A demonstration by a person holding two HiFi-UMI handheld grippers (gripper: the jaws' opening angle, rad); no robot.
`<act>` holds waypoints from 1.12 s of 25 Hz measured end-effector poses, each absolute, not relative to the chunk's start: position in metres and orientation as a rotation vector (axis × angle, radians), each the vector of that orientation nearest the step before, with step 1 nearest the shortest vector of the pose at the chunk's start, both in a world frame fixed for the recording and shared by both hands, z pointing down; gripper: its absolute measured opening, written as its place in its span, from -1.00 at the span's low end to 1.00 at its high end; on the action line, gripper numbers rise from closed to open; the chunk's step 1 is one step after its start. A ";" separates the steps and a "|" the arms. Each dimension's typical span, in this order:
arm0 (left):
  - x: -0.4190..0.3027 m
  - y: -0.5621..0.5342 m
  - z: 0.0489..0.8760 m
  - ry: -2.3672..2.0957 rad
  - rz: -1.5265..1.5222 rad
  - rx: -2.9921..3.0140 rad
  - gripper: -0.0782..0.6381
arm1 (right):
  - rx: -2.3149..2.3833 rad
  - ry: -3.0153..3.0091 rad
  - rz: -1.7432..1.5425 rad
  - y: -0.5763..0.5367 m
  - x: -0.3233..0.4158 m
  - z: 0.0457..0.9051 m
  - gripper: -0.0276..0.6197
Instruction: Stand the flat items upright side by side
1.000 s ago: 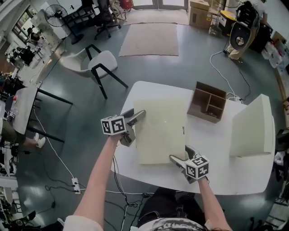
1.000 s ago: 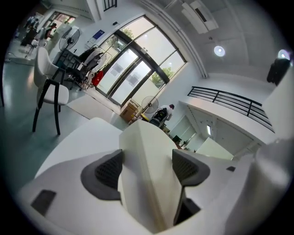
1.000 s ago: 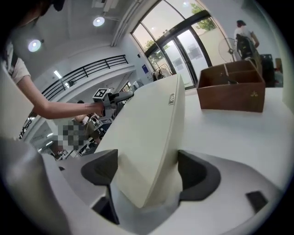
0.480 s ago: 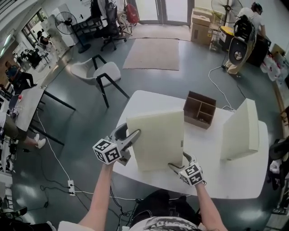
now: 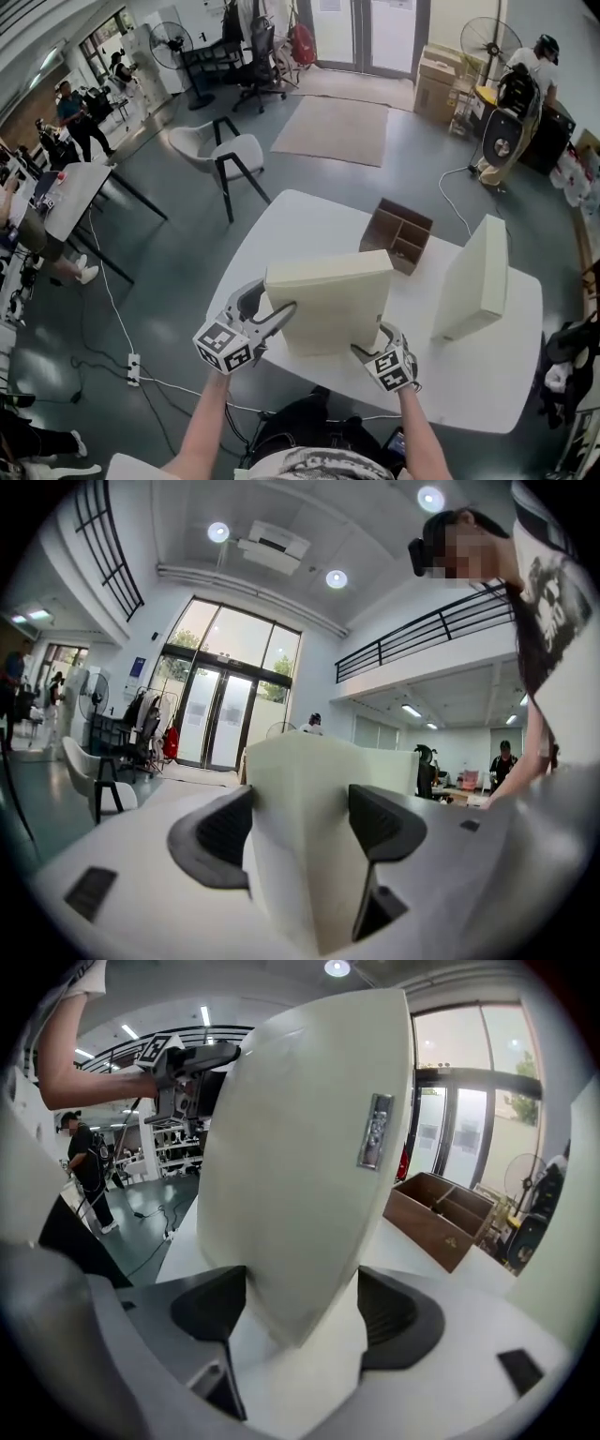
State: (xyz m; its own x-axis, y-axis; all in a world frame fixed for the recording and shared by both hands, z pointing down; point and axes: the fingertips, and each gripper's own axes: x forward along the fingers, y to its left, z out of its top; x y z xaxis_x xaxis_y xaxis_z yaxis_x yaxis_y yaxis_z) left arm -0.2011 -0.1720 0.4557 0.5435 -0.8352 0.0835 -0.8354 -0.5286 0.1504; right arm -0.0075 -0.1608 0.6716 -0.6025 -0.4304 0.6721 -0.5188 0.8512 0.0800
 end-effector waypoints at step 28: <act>-0.149 -0.094 0.518 -1.123 0.412 2.719 0.29 | 0.875 -2.570 0.482 -0.121 0.046 0.603 0.12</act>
State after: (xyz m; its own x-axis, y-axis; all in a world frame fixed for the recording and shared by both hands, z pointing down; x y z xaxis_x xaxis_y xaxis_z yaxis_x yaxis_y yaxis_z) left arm -0.1485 -0.0943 0.5182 0.6784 -0.6633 0.3161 -0.7104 -0.7019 0.0517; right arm 0.0462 -0.1213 0.6025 -0.7328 -0.5045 0.4565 -0.6358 0.7468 -0.1952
